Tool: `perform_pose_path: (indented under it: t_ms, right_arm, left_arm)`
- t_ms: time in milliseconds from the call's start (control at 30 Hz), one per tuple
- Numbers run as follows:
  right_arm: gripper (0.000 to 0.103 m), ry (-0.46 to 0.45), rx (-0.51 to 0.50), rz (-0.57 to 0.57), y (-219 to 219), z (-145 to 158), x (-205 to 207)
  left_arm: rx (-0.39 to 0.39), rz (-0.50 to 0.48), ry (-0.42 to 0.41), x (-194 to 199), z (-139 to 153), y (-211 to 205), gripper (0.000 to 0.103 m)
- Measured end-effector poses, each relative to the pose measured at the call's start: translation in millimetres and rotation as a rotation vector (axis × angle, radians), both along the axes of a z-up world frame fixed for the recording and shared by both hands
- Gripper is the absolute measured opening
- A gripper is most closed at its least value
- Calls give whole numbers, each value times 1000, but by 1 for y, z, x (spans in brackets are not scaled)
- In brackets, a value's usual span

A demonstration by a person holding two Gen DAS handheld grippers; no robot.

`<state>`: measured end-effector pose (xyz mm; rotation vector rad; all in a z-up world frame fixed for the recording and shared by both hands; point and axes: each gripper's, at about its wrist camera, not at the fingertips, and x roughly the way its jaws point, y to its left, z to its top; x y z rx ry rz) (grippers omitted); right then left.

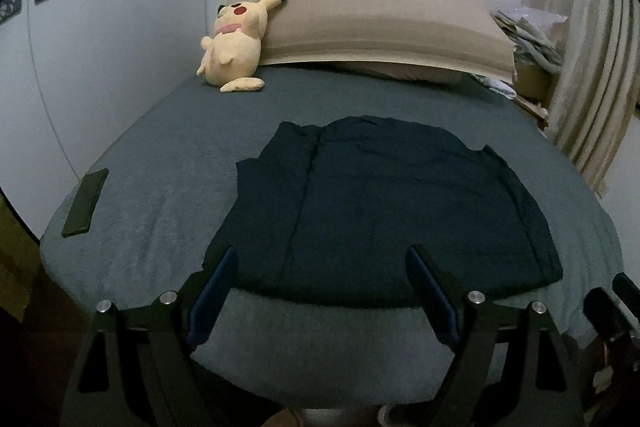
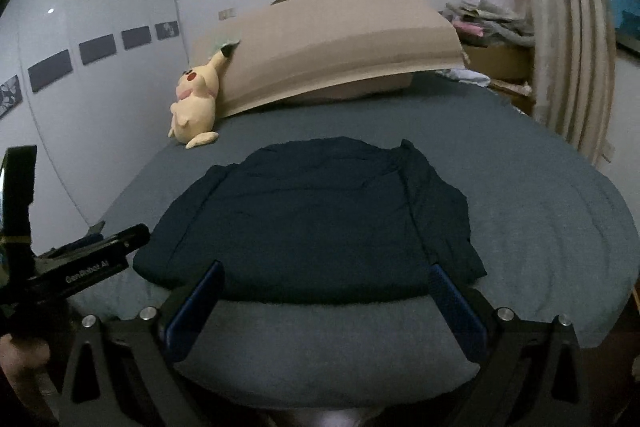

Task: Fold large clothes

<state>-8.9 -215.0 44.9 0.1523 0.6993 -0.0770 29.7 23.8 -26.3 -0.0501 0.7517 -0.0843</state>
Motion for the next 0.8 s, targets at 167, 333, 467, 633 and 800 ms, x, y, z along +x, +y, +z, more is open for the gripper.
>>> perform_pose_path:
  t_ms: [167, 333, 467, 633, 800]
  right_arm:
    - [103, 3, -14, -2, 3, -4, -1]
    - [103, -8, -60, -21, 3, -2, -2]
    - [103, -13, -66, -31, 0, 0, -3]
    - [103, -14, -72, -45, -2, 0, -3]
    - [103, -17, -71, -50, -4, 1, -4]
  left_arm:
    - [25, -24, -20, -6, 2, -4, 88]
    - [30, -43, -41, -12, 7, -8, 89]
    - [37, -55, -41, -13, 9, -12, 90]
    - [43, -58, -42, -15, 10, -14, 90]
    - [46, -64, -54, -18, 13, -16, 90]
